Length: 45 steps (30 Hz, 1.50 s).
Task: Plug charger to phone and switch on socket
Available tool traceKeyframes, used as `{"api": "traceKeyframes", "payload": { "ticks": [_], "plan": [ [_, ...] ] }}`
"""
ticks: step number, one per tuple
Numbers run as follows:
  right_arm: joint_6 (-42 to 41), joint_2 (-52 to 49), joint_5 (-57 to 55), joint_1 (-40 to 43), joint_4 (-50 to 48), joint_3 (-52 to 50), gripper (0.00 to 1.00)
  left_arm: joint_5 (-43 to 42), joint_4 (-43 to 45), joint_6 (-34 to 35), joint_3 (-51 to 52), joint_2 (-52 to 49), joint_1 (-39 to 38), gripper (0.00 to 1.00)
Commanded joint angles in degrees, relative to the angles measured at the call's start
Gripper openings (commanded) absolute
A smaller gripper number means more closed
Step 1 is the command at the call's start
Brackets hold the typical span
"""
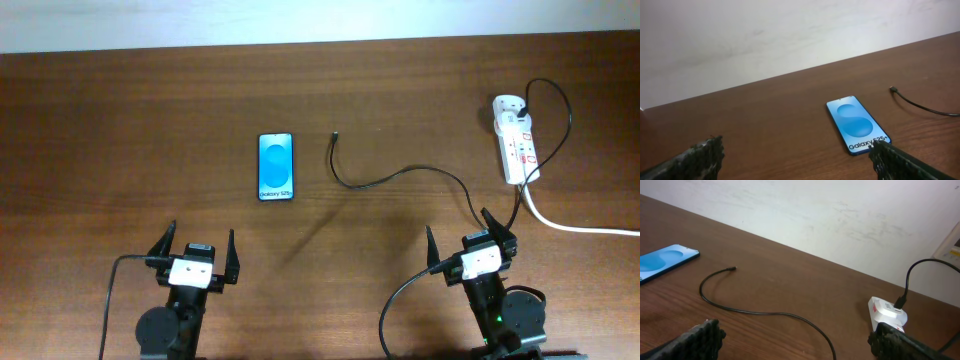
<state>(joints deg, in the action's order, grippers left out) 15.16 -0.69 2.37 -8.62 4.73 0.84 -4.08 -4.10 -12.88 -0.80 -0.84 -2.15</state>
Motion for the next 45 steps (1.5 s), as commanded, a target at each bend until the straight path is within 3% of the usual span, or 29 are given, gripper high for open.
{"api": "traceKeyframes", "payload": {
  "ticks": [1,15,23,30,35,45],
  "plan": [
    [-0.59,-0.04,-0.50,-0.33,1.03,0.17,0.98,-0.61,0.07,-0.90,0.28,0.50,0.35,0.99],
    [-0.61,-0.04,-0.07,-0.33,-2.23,0.44,0.98,-1.03,1.46,0.81,-0.76,0.48,0.35,0.99],
    [-2.16,-0.04,-0.04,-0.33,-2.01,6.82,0.99,-1.09,5.99,4.68,-5.31,-1.49,0.35,0.99],
    [-2.19,-0.04,-0.09,-0.33,3.87,15.43,0.98,-3.98,5.27,4.63,-16.48,-12.17,0.35,0.99],
    [-2.14,-2.45,-0.11,-0.33,9.16,24.00,0.98,-8.59,-1.09,4.20,-29.07,-24.24,0.35,0.99],
    [-2.16,-21.05,-0.07,-0.33,20.35,42.49,0.98,-14.86,-17.79,4.20,-53.70,-48.00,0.35,0.99]
  ]
}}
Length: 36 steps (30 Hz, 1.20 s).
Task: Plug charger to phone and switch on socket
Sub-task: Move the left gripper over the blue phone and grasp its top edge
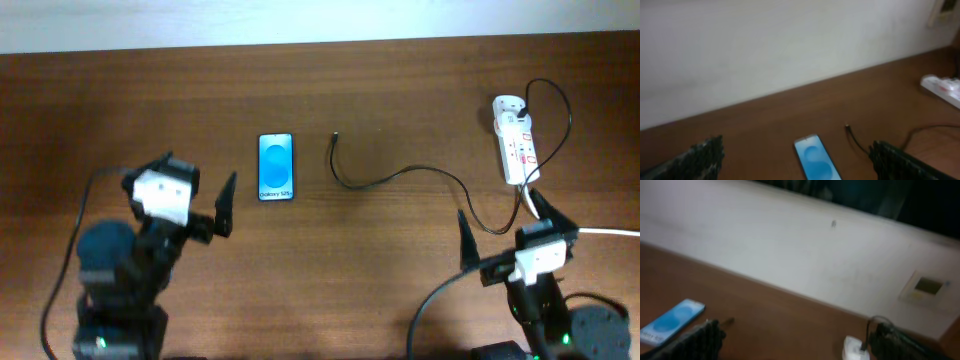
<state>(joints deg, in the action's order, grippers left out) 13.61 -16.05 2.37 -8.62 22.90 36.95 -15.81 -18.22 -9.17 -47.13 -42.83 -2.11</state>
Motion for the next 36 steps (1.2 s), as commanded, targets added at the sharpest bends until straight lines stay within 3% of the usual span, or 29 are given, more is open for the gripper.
{"api": "traceKeyframes", "payload": {
  "ticks": [1,5,9,17,21,26,30,34,36],
  "plan": [
    [-0.70,-8.98,-0.04,-0.33,4.52,9.86,0.98,-3.13,-6.12,0.48,-10.16,-8.52,0.31,0.99],
    [-5.57,-21.05,-0.04,-0.33,15.43,24.15,0.98,-4.17,-19.39,-0.94,-26.16,-22.93,0.31,0.99],
    [-7.28,-31.82,0.98,-0.33,26.01,36.09,0.98,-7.13,-27.85,-1.62,-35.85,-32.68,0.31,0.99],
    [-7.19,-53.31,2.05,-0.33,47.30,57.70,0.98,-7.39,-32.74,1.86,-36.61,-41.29,0.31,0.99],
    [-7.26,-59.23,4.96,-0.33,48.68,58.71,0.98,-7.54,-30.71,2.56,-36.61,-43.52,0.09,0.99],
    [-7.26,-64.15,8.68,-0.33,49.40,58.71,0.98,-1.03,-29.14,13.53,-38.49,-49.31,-2.86,0.93],
    [-7.28,-64.74,8.83,-0.33,49.77,58.71,0.98,4.11,-34.67,16.76,-48.59,-57.48,-6.73,0.92],
    [-8.63,-64.74,8.81,-0.33,49.81,58.71,0.98,14.67,-42.86,22.32,-60.74,-66.51,-11.02,0.94],
    [-9.66,-64.74,8.76,-0.33,49.86,58.71,0.98,15.87,-43.69,25.81,-61.83,-69.26,-12.39,0.95]
  ]
}}
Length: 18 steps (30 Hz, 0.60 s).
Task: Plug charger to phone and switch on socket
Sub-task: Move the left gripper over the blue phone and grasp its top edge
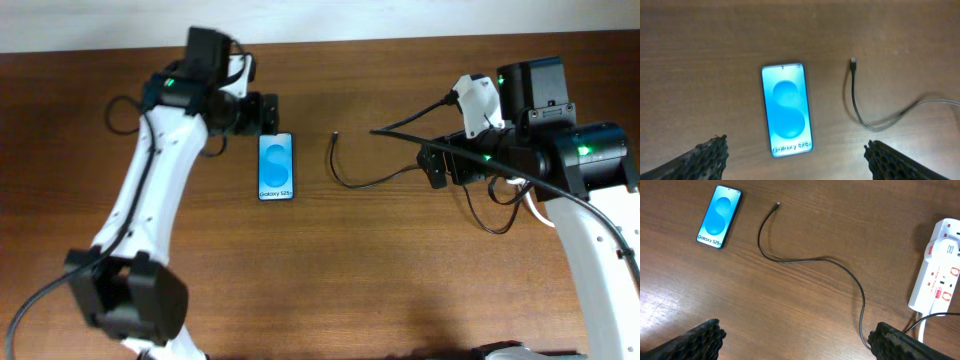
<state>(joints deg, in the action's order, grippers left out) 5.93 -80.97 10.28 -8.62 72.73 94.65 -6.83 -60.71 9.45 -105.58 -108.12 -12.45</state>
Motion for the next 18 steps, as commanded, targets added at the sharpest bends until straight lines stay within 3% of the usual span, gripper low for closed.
{"api": "traceKeyframes", "payload": {
  "ticks": [1,18],
  "plan": [
    [-2.10,0.11,0.94,-0.33,0.02,1.01,0.98,6.86,-1.57,8.90,-3.39,-4.92,-2.40,0.95],
    [-2.43,-0.22,0.90,-0.33,0.85,0.76,0.98,5.33,-3.82,15.39,-3.32,-18.71,-3.82,0.99]
  ]
}}
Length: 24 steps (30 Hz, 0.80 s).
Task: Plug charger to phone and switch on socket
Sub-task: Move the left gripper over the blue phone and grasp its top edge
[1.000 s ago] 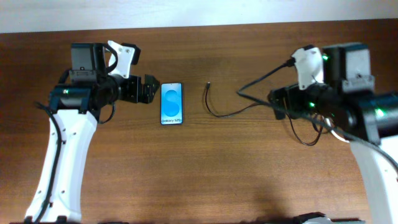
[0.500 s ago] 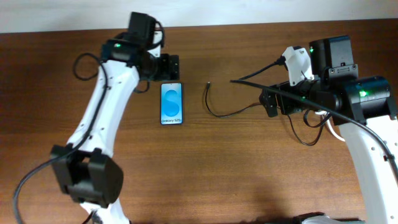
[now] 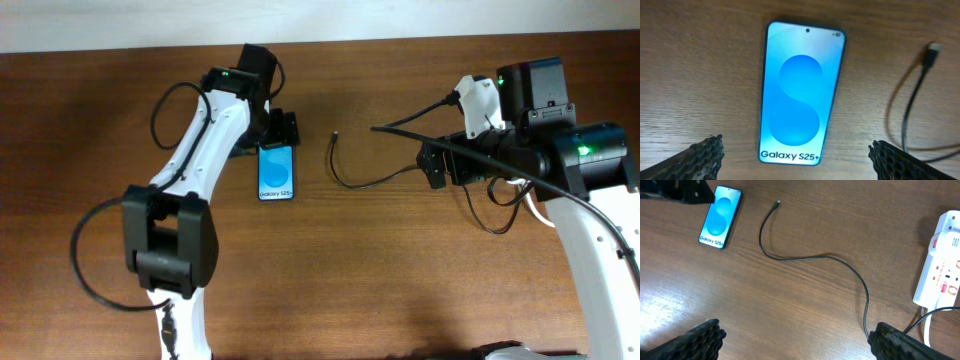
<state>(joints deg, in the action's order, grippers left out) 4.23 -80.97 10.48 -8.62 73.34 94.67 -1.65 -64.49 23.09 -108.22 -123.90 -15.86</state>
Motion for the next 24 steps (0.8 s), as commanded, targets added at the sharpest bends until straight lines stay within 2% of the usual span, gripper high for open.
{"api": "traceKeyframes", "payload": {
  "ticks": [1,15,24],
  "plan": [
    [-0.72,-0.22,0.70,-0.33,0.26,0.74,0.98,0.17,0.07,1.73,-0.68,-3.52,-0.46,0.99],
    [-1.77,-3.30,0.72,-0.33,0.81,0.74,0.98,-0.11,2.56,-8.28,-0.68,-7.78,-0.50,0.99],
    [-1.77,-4.74,0.98,-0.33,0.83,0.74,0.98,-1.29,2.75,-9.38,-0.57,-7.80,-0.66,0.99]
  ]
}}
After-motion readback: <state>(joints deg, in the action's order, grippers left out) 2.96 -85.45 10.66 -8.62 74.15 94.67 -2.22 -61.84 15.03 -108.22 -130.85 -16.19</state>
